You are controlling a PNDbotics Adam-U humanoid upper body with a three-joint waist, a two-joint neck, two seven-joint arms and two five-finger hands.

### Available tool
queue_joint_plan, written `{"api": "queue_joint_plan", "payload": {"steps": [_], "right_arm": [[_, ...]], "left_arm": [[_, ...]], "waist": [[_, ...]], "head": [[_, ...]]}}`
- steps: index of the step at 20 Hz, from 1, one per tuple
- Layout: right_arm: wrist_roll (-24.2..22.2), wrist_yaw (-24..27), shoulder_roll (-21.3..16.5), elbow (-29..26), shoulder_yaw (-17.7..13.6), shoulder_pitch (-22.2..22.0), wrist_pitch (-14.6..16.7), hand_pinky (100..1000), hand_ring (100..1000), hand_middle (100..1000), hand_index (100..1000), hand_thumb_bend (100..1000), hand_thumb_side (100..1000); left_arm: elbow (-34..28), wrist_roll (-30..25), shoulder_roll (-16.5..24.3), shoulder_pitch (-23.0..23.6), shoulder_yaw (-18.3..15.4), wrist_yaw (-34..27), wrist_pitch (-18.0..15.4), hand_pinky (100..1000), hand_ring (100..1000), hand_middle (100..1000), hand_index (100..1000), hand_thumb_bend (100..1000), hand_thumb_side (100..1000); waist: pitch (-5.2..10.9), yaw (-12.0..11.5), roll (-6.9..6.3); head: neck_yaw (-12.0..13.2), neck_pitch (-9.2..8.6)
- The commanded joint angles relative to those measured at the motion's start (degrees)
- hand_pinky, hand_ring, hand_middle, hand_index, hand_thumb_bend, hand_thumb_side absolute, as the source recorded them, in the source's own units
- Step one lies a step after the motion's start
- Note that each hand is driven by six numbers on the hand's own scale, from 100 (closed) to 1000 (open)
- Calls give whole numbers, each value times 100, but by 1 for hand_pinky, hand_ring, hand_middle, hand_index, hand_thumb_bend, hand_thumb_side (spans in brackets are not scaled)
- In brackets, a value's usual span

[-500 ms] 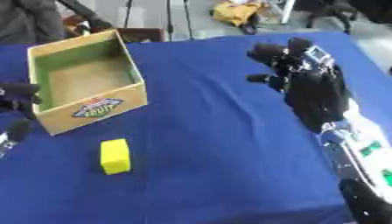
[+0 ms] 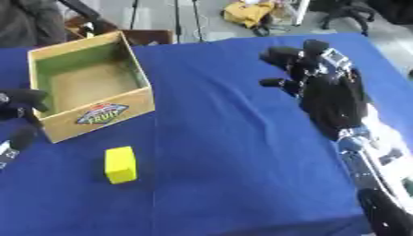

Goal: Pick up objects on the table and place them in the box.

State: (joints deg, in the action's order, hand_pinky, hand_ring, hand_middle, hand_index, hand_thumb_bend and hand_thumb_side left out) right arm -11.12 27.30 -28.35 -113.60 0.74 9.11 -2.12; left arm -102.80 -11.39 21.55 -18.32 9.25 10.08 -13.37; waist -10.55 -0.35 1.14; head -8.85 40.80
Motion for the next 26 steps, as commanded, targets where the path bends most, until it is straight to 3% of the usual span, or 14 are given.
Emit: {"api": "queue_joint_plan", "payload": {"steps": [1,12,21,26], "right_arm": [[-23,-2,-91,-79,-31,55,11,812,1000,809,836,100,1000],[-44,15,-105,-91,-13,66,11,812,1000,809,835,100,1000],[-66,10,-102,-75,4,77,-2,813,1000,809,835,100,1000],[-79,-1,-98,-67,14,79,-6,813,1000,809,835,100,1000]], "left_arm": [[-95,-136,125,-120,53,60,-16,516,834,577,782,465,639],[263,-763,334,-487,501,1283,-139,525,820,583,760,550,615],[800,-1005,225,-779,734,2152,-336,522,809,583,750,608,629],[1099,-999,105,-878,757,2461,-357,518,804,578,744,631,638]], "waist": [[95,18,0],[107,78,4],[103,94,-13],[104,80,-14]], "head": [[14,38],[59,67],[118,75],[283,80]]}}
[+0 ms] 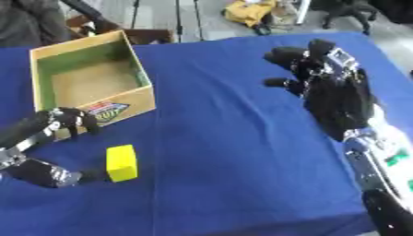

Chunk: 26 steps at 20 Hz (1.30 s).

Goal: Pick up objects on the table and place them in the box.

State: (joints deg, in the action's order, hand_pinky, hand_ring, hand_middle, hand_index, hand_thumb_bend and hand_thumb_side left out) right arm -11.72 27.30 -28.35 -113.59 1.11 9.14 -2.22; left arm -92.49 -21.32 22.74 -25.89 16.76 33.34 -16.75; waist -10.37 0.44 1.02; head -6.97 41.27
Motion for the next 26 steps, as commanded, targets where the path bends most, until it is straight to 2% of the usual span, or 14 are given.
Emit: {"api": "queue_joint_plan", "payload": {"steps": [1,8,18,26], "right_arm": [[-22,-4,-97,-66,-20,76,3,813,1000,809,835,100,1000],[-43,-38,-67,-54,-10,69,0,813,1000,809,835,100,1000],[-74,-67,-46,-46,9,80,2,814,1000,810,835,100,1000],[-87,-62,-39,-42,15,95,0,814,1000,810,834,100,1000]], "left_arm": [[128,2,-37,-136,10,170,-30,517,804,578,744,632,638],[480,98,-203,-237,-4,394,-25,516,803,578,745,673,666],[1004,181,-457,-463,28,788,-40,515,795,575,740,718,676],[1555,204,-688,-635,72,1180,-173,519,792,577,739,736,686]], "waist": [[86,2,-1],[72,11,12],[55,32,26],[47,69,29]], "head": [[130,33],[292,43],[259,51],[274,55]]}}
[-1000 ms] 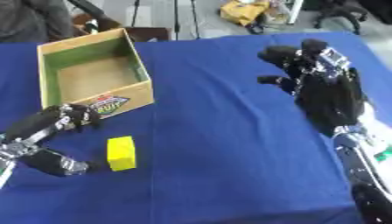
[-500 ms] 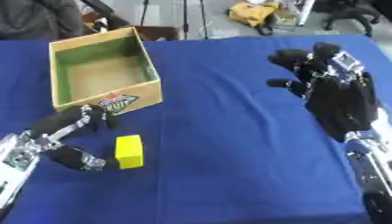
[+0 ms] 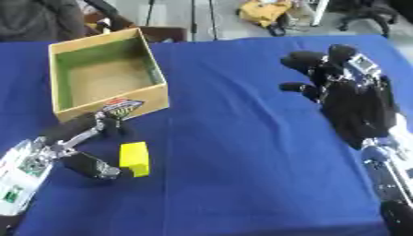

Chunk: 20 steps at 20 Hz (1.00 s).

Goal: Pick up objects on the table and place them in the box.

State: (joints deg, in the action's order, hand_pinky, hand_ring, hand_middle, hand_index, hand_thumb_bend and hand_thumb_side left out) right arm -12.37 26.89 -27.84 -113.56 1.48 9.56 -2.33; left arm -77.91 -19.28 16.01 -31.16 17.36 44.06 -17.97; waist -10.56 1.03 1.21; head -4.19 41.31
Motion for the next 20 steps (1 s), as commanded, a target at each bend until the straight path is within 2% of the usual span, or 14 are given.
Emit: {"api": "queue_joint_plan", "payload": {"steps": [1,5,14,20], "right_arm": [[-21,-23,-89,-44,-24,52,11,814,1000,810,834,100,1000],[-26,-29,-83,-37,-20,55,7,815,1000,810,834,100,1000],[-35,-41,-69,-20,-23,54,7,815,1000,810,833,100,1000],[-44,-44,-61,-14,-21,57,9,816,1000,810,832,100,1000]], "left_arm": [[155,-2,-32,-114,13,143,-70,519,792,577,739,736,686],[326,2,-86,-121,27,270,-146,505,775,556,722,730,676],[458,25,-127,-96,80,584,-216,368,643,440,621,632,527],[497,-24,-140,-88,106,840,-202,302,588,384,584,586,443]], "waist": [[65,12,9],[62,14,6],[55,28,10],[55,30,13]], "head": [[-2,53],[0,59],[10,67],[17,72]]}}
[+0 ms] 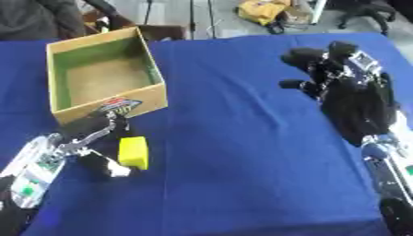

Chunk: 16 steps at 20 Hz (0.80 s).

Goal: Pick up objects on the table and place them in the box.

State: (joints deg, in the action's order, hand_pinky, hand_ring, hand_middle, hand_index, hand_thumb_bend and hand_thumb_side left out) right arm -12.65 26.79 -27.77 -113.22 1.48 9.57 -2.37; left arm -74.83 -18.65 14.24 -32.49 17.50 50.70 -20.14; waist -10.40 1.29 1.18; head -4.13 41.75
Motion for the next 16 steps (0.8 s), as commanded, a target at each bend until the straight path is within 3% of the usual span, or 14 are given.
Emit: {"api": "queue_joint_plan", "payload": {"steps": [1,3,4,8,16], "right_arm": [[-19,-36,-68,-46,-20,57,12,816,1000,810,832,100,1000],[-21,-38,-65,-44,-21,56,13,816,1000,810,832,100,1000],[-21,-39,-65,-42,-22,54,14,816,1000,810,832,100,1000],[-18,-41,-65,-33,-27,51,13,816,1000,810,832,100,1000],[-19,-43,-91,-5,-35,36,8,816,1000,810,831,100,1000]], "left_arm": [[201,-79,32,48,95,214,26,287,577,372,572,566,421],[230,-48,21,60,96,273,59,247,545,336,536,473,346],[240,-31,19,66,96,289,76,216,521,305,508,373,303],[157,56,31,109,30,214,197,167,487,249,459,261,216],[-967,-123,521,227,-167,-523,651,172,488,241,454,221,214]], "waist": [[40,5,16],[40,9,16],[41,11,16],[45,7,11],[76,-33,-30]], "head": [[14,29],[12,29],[11,30],[6,31],[-28,49]]}}
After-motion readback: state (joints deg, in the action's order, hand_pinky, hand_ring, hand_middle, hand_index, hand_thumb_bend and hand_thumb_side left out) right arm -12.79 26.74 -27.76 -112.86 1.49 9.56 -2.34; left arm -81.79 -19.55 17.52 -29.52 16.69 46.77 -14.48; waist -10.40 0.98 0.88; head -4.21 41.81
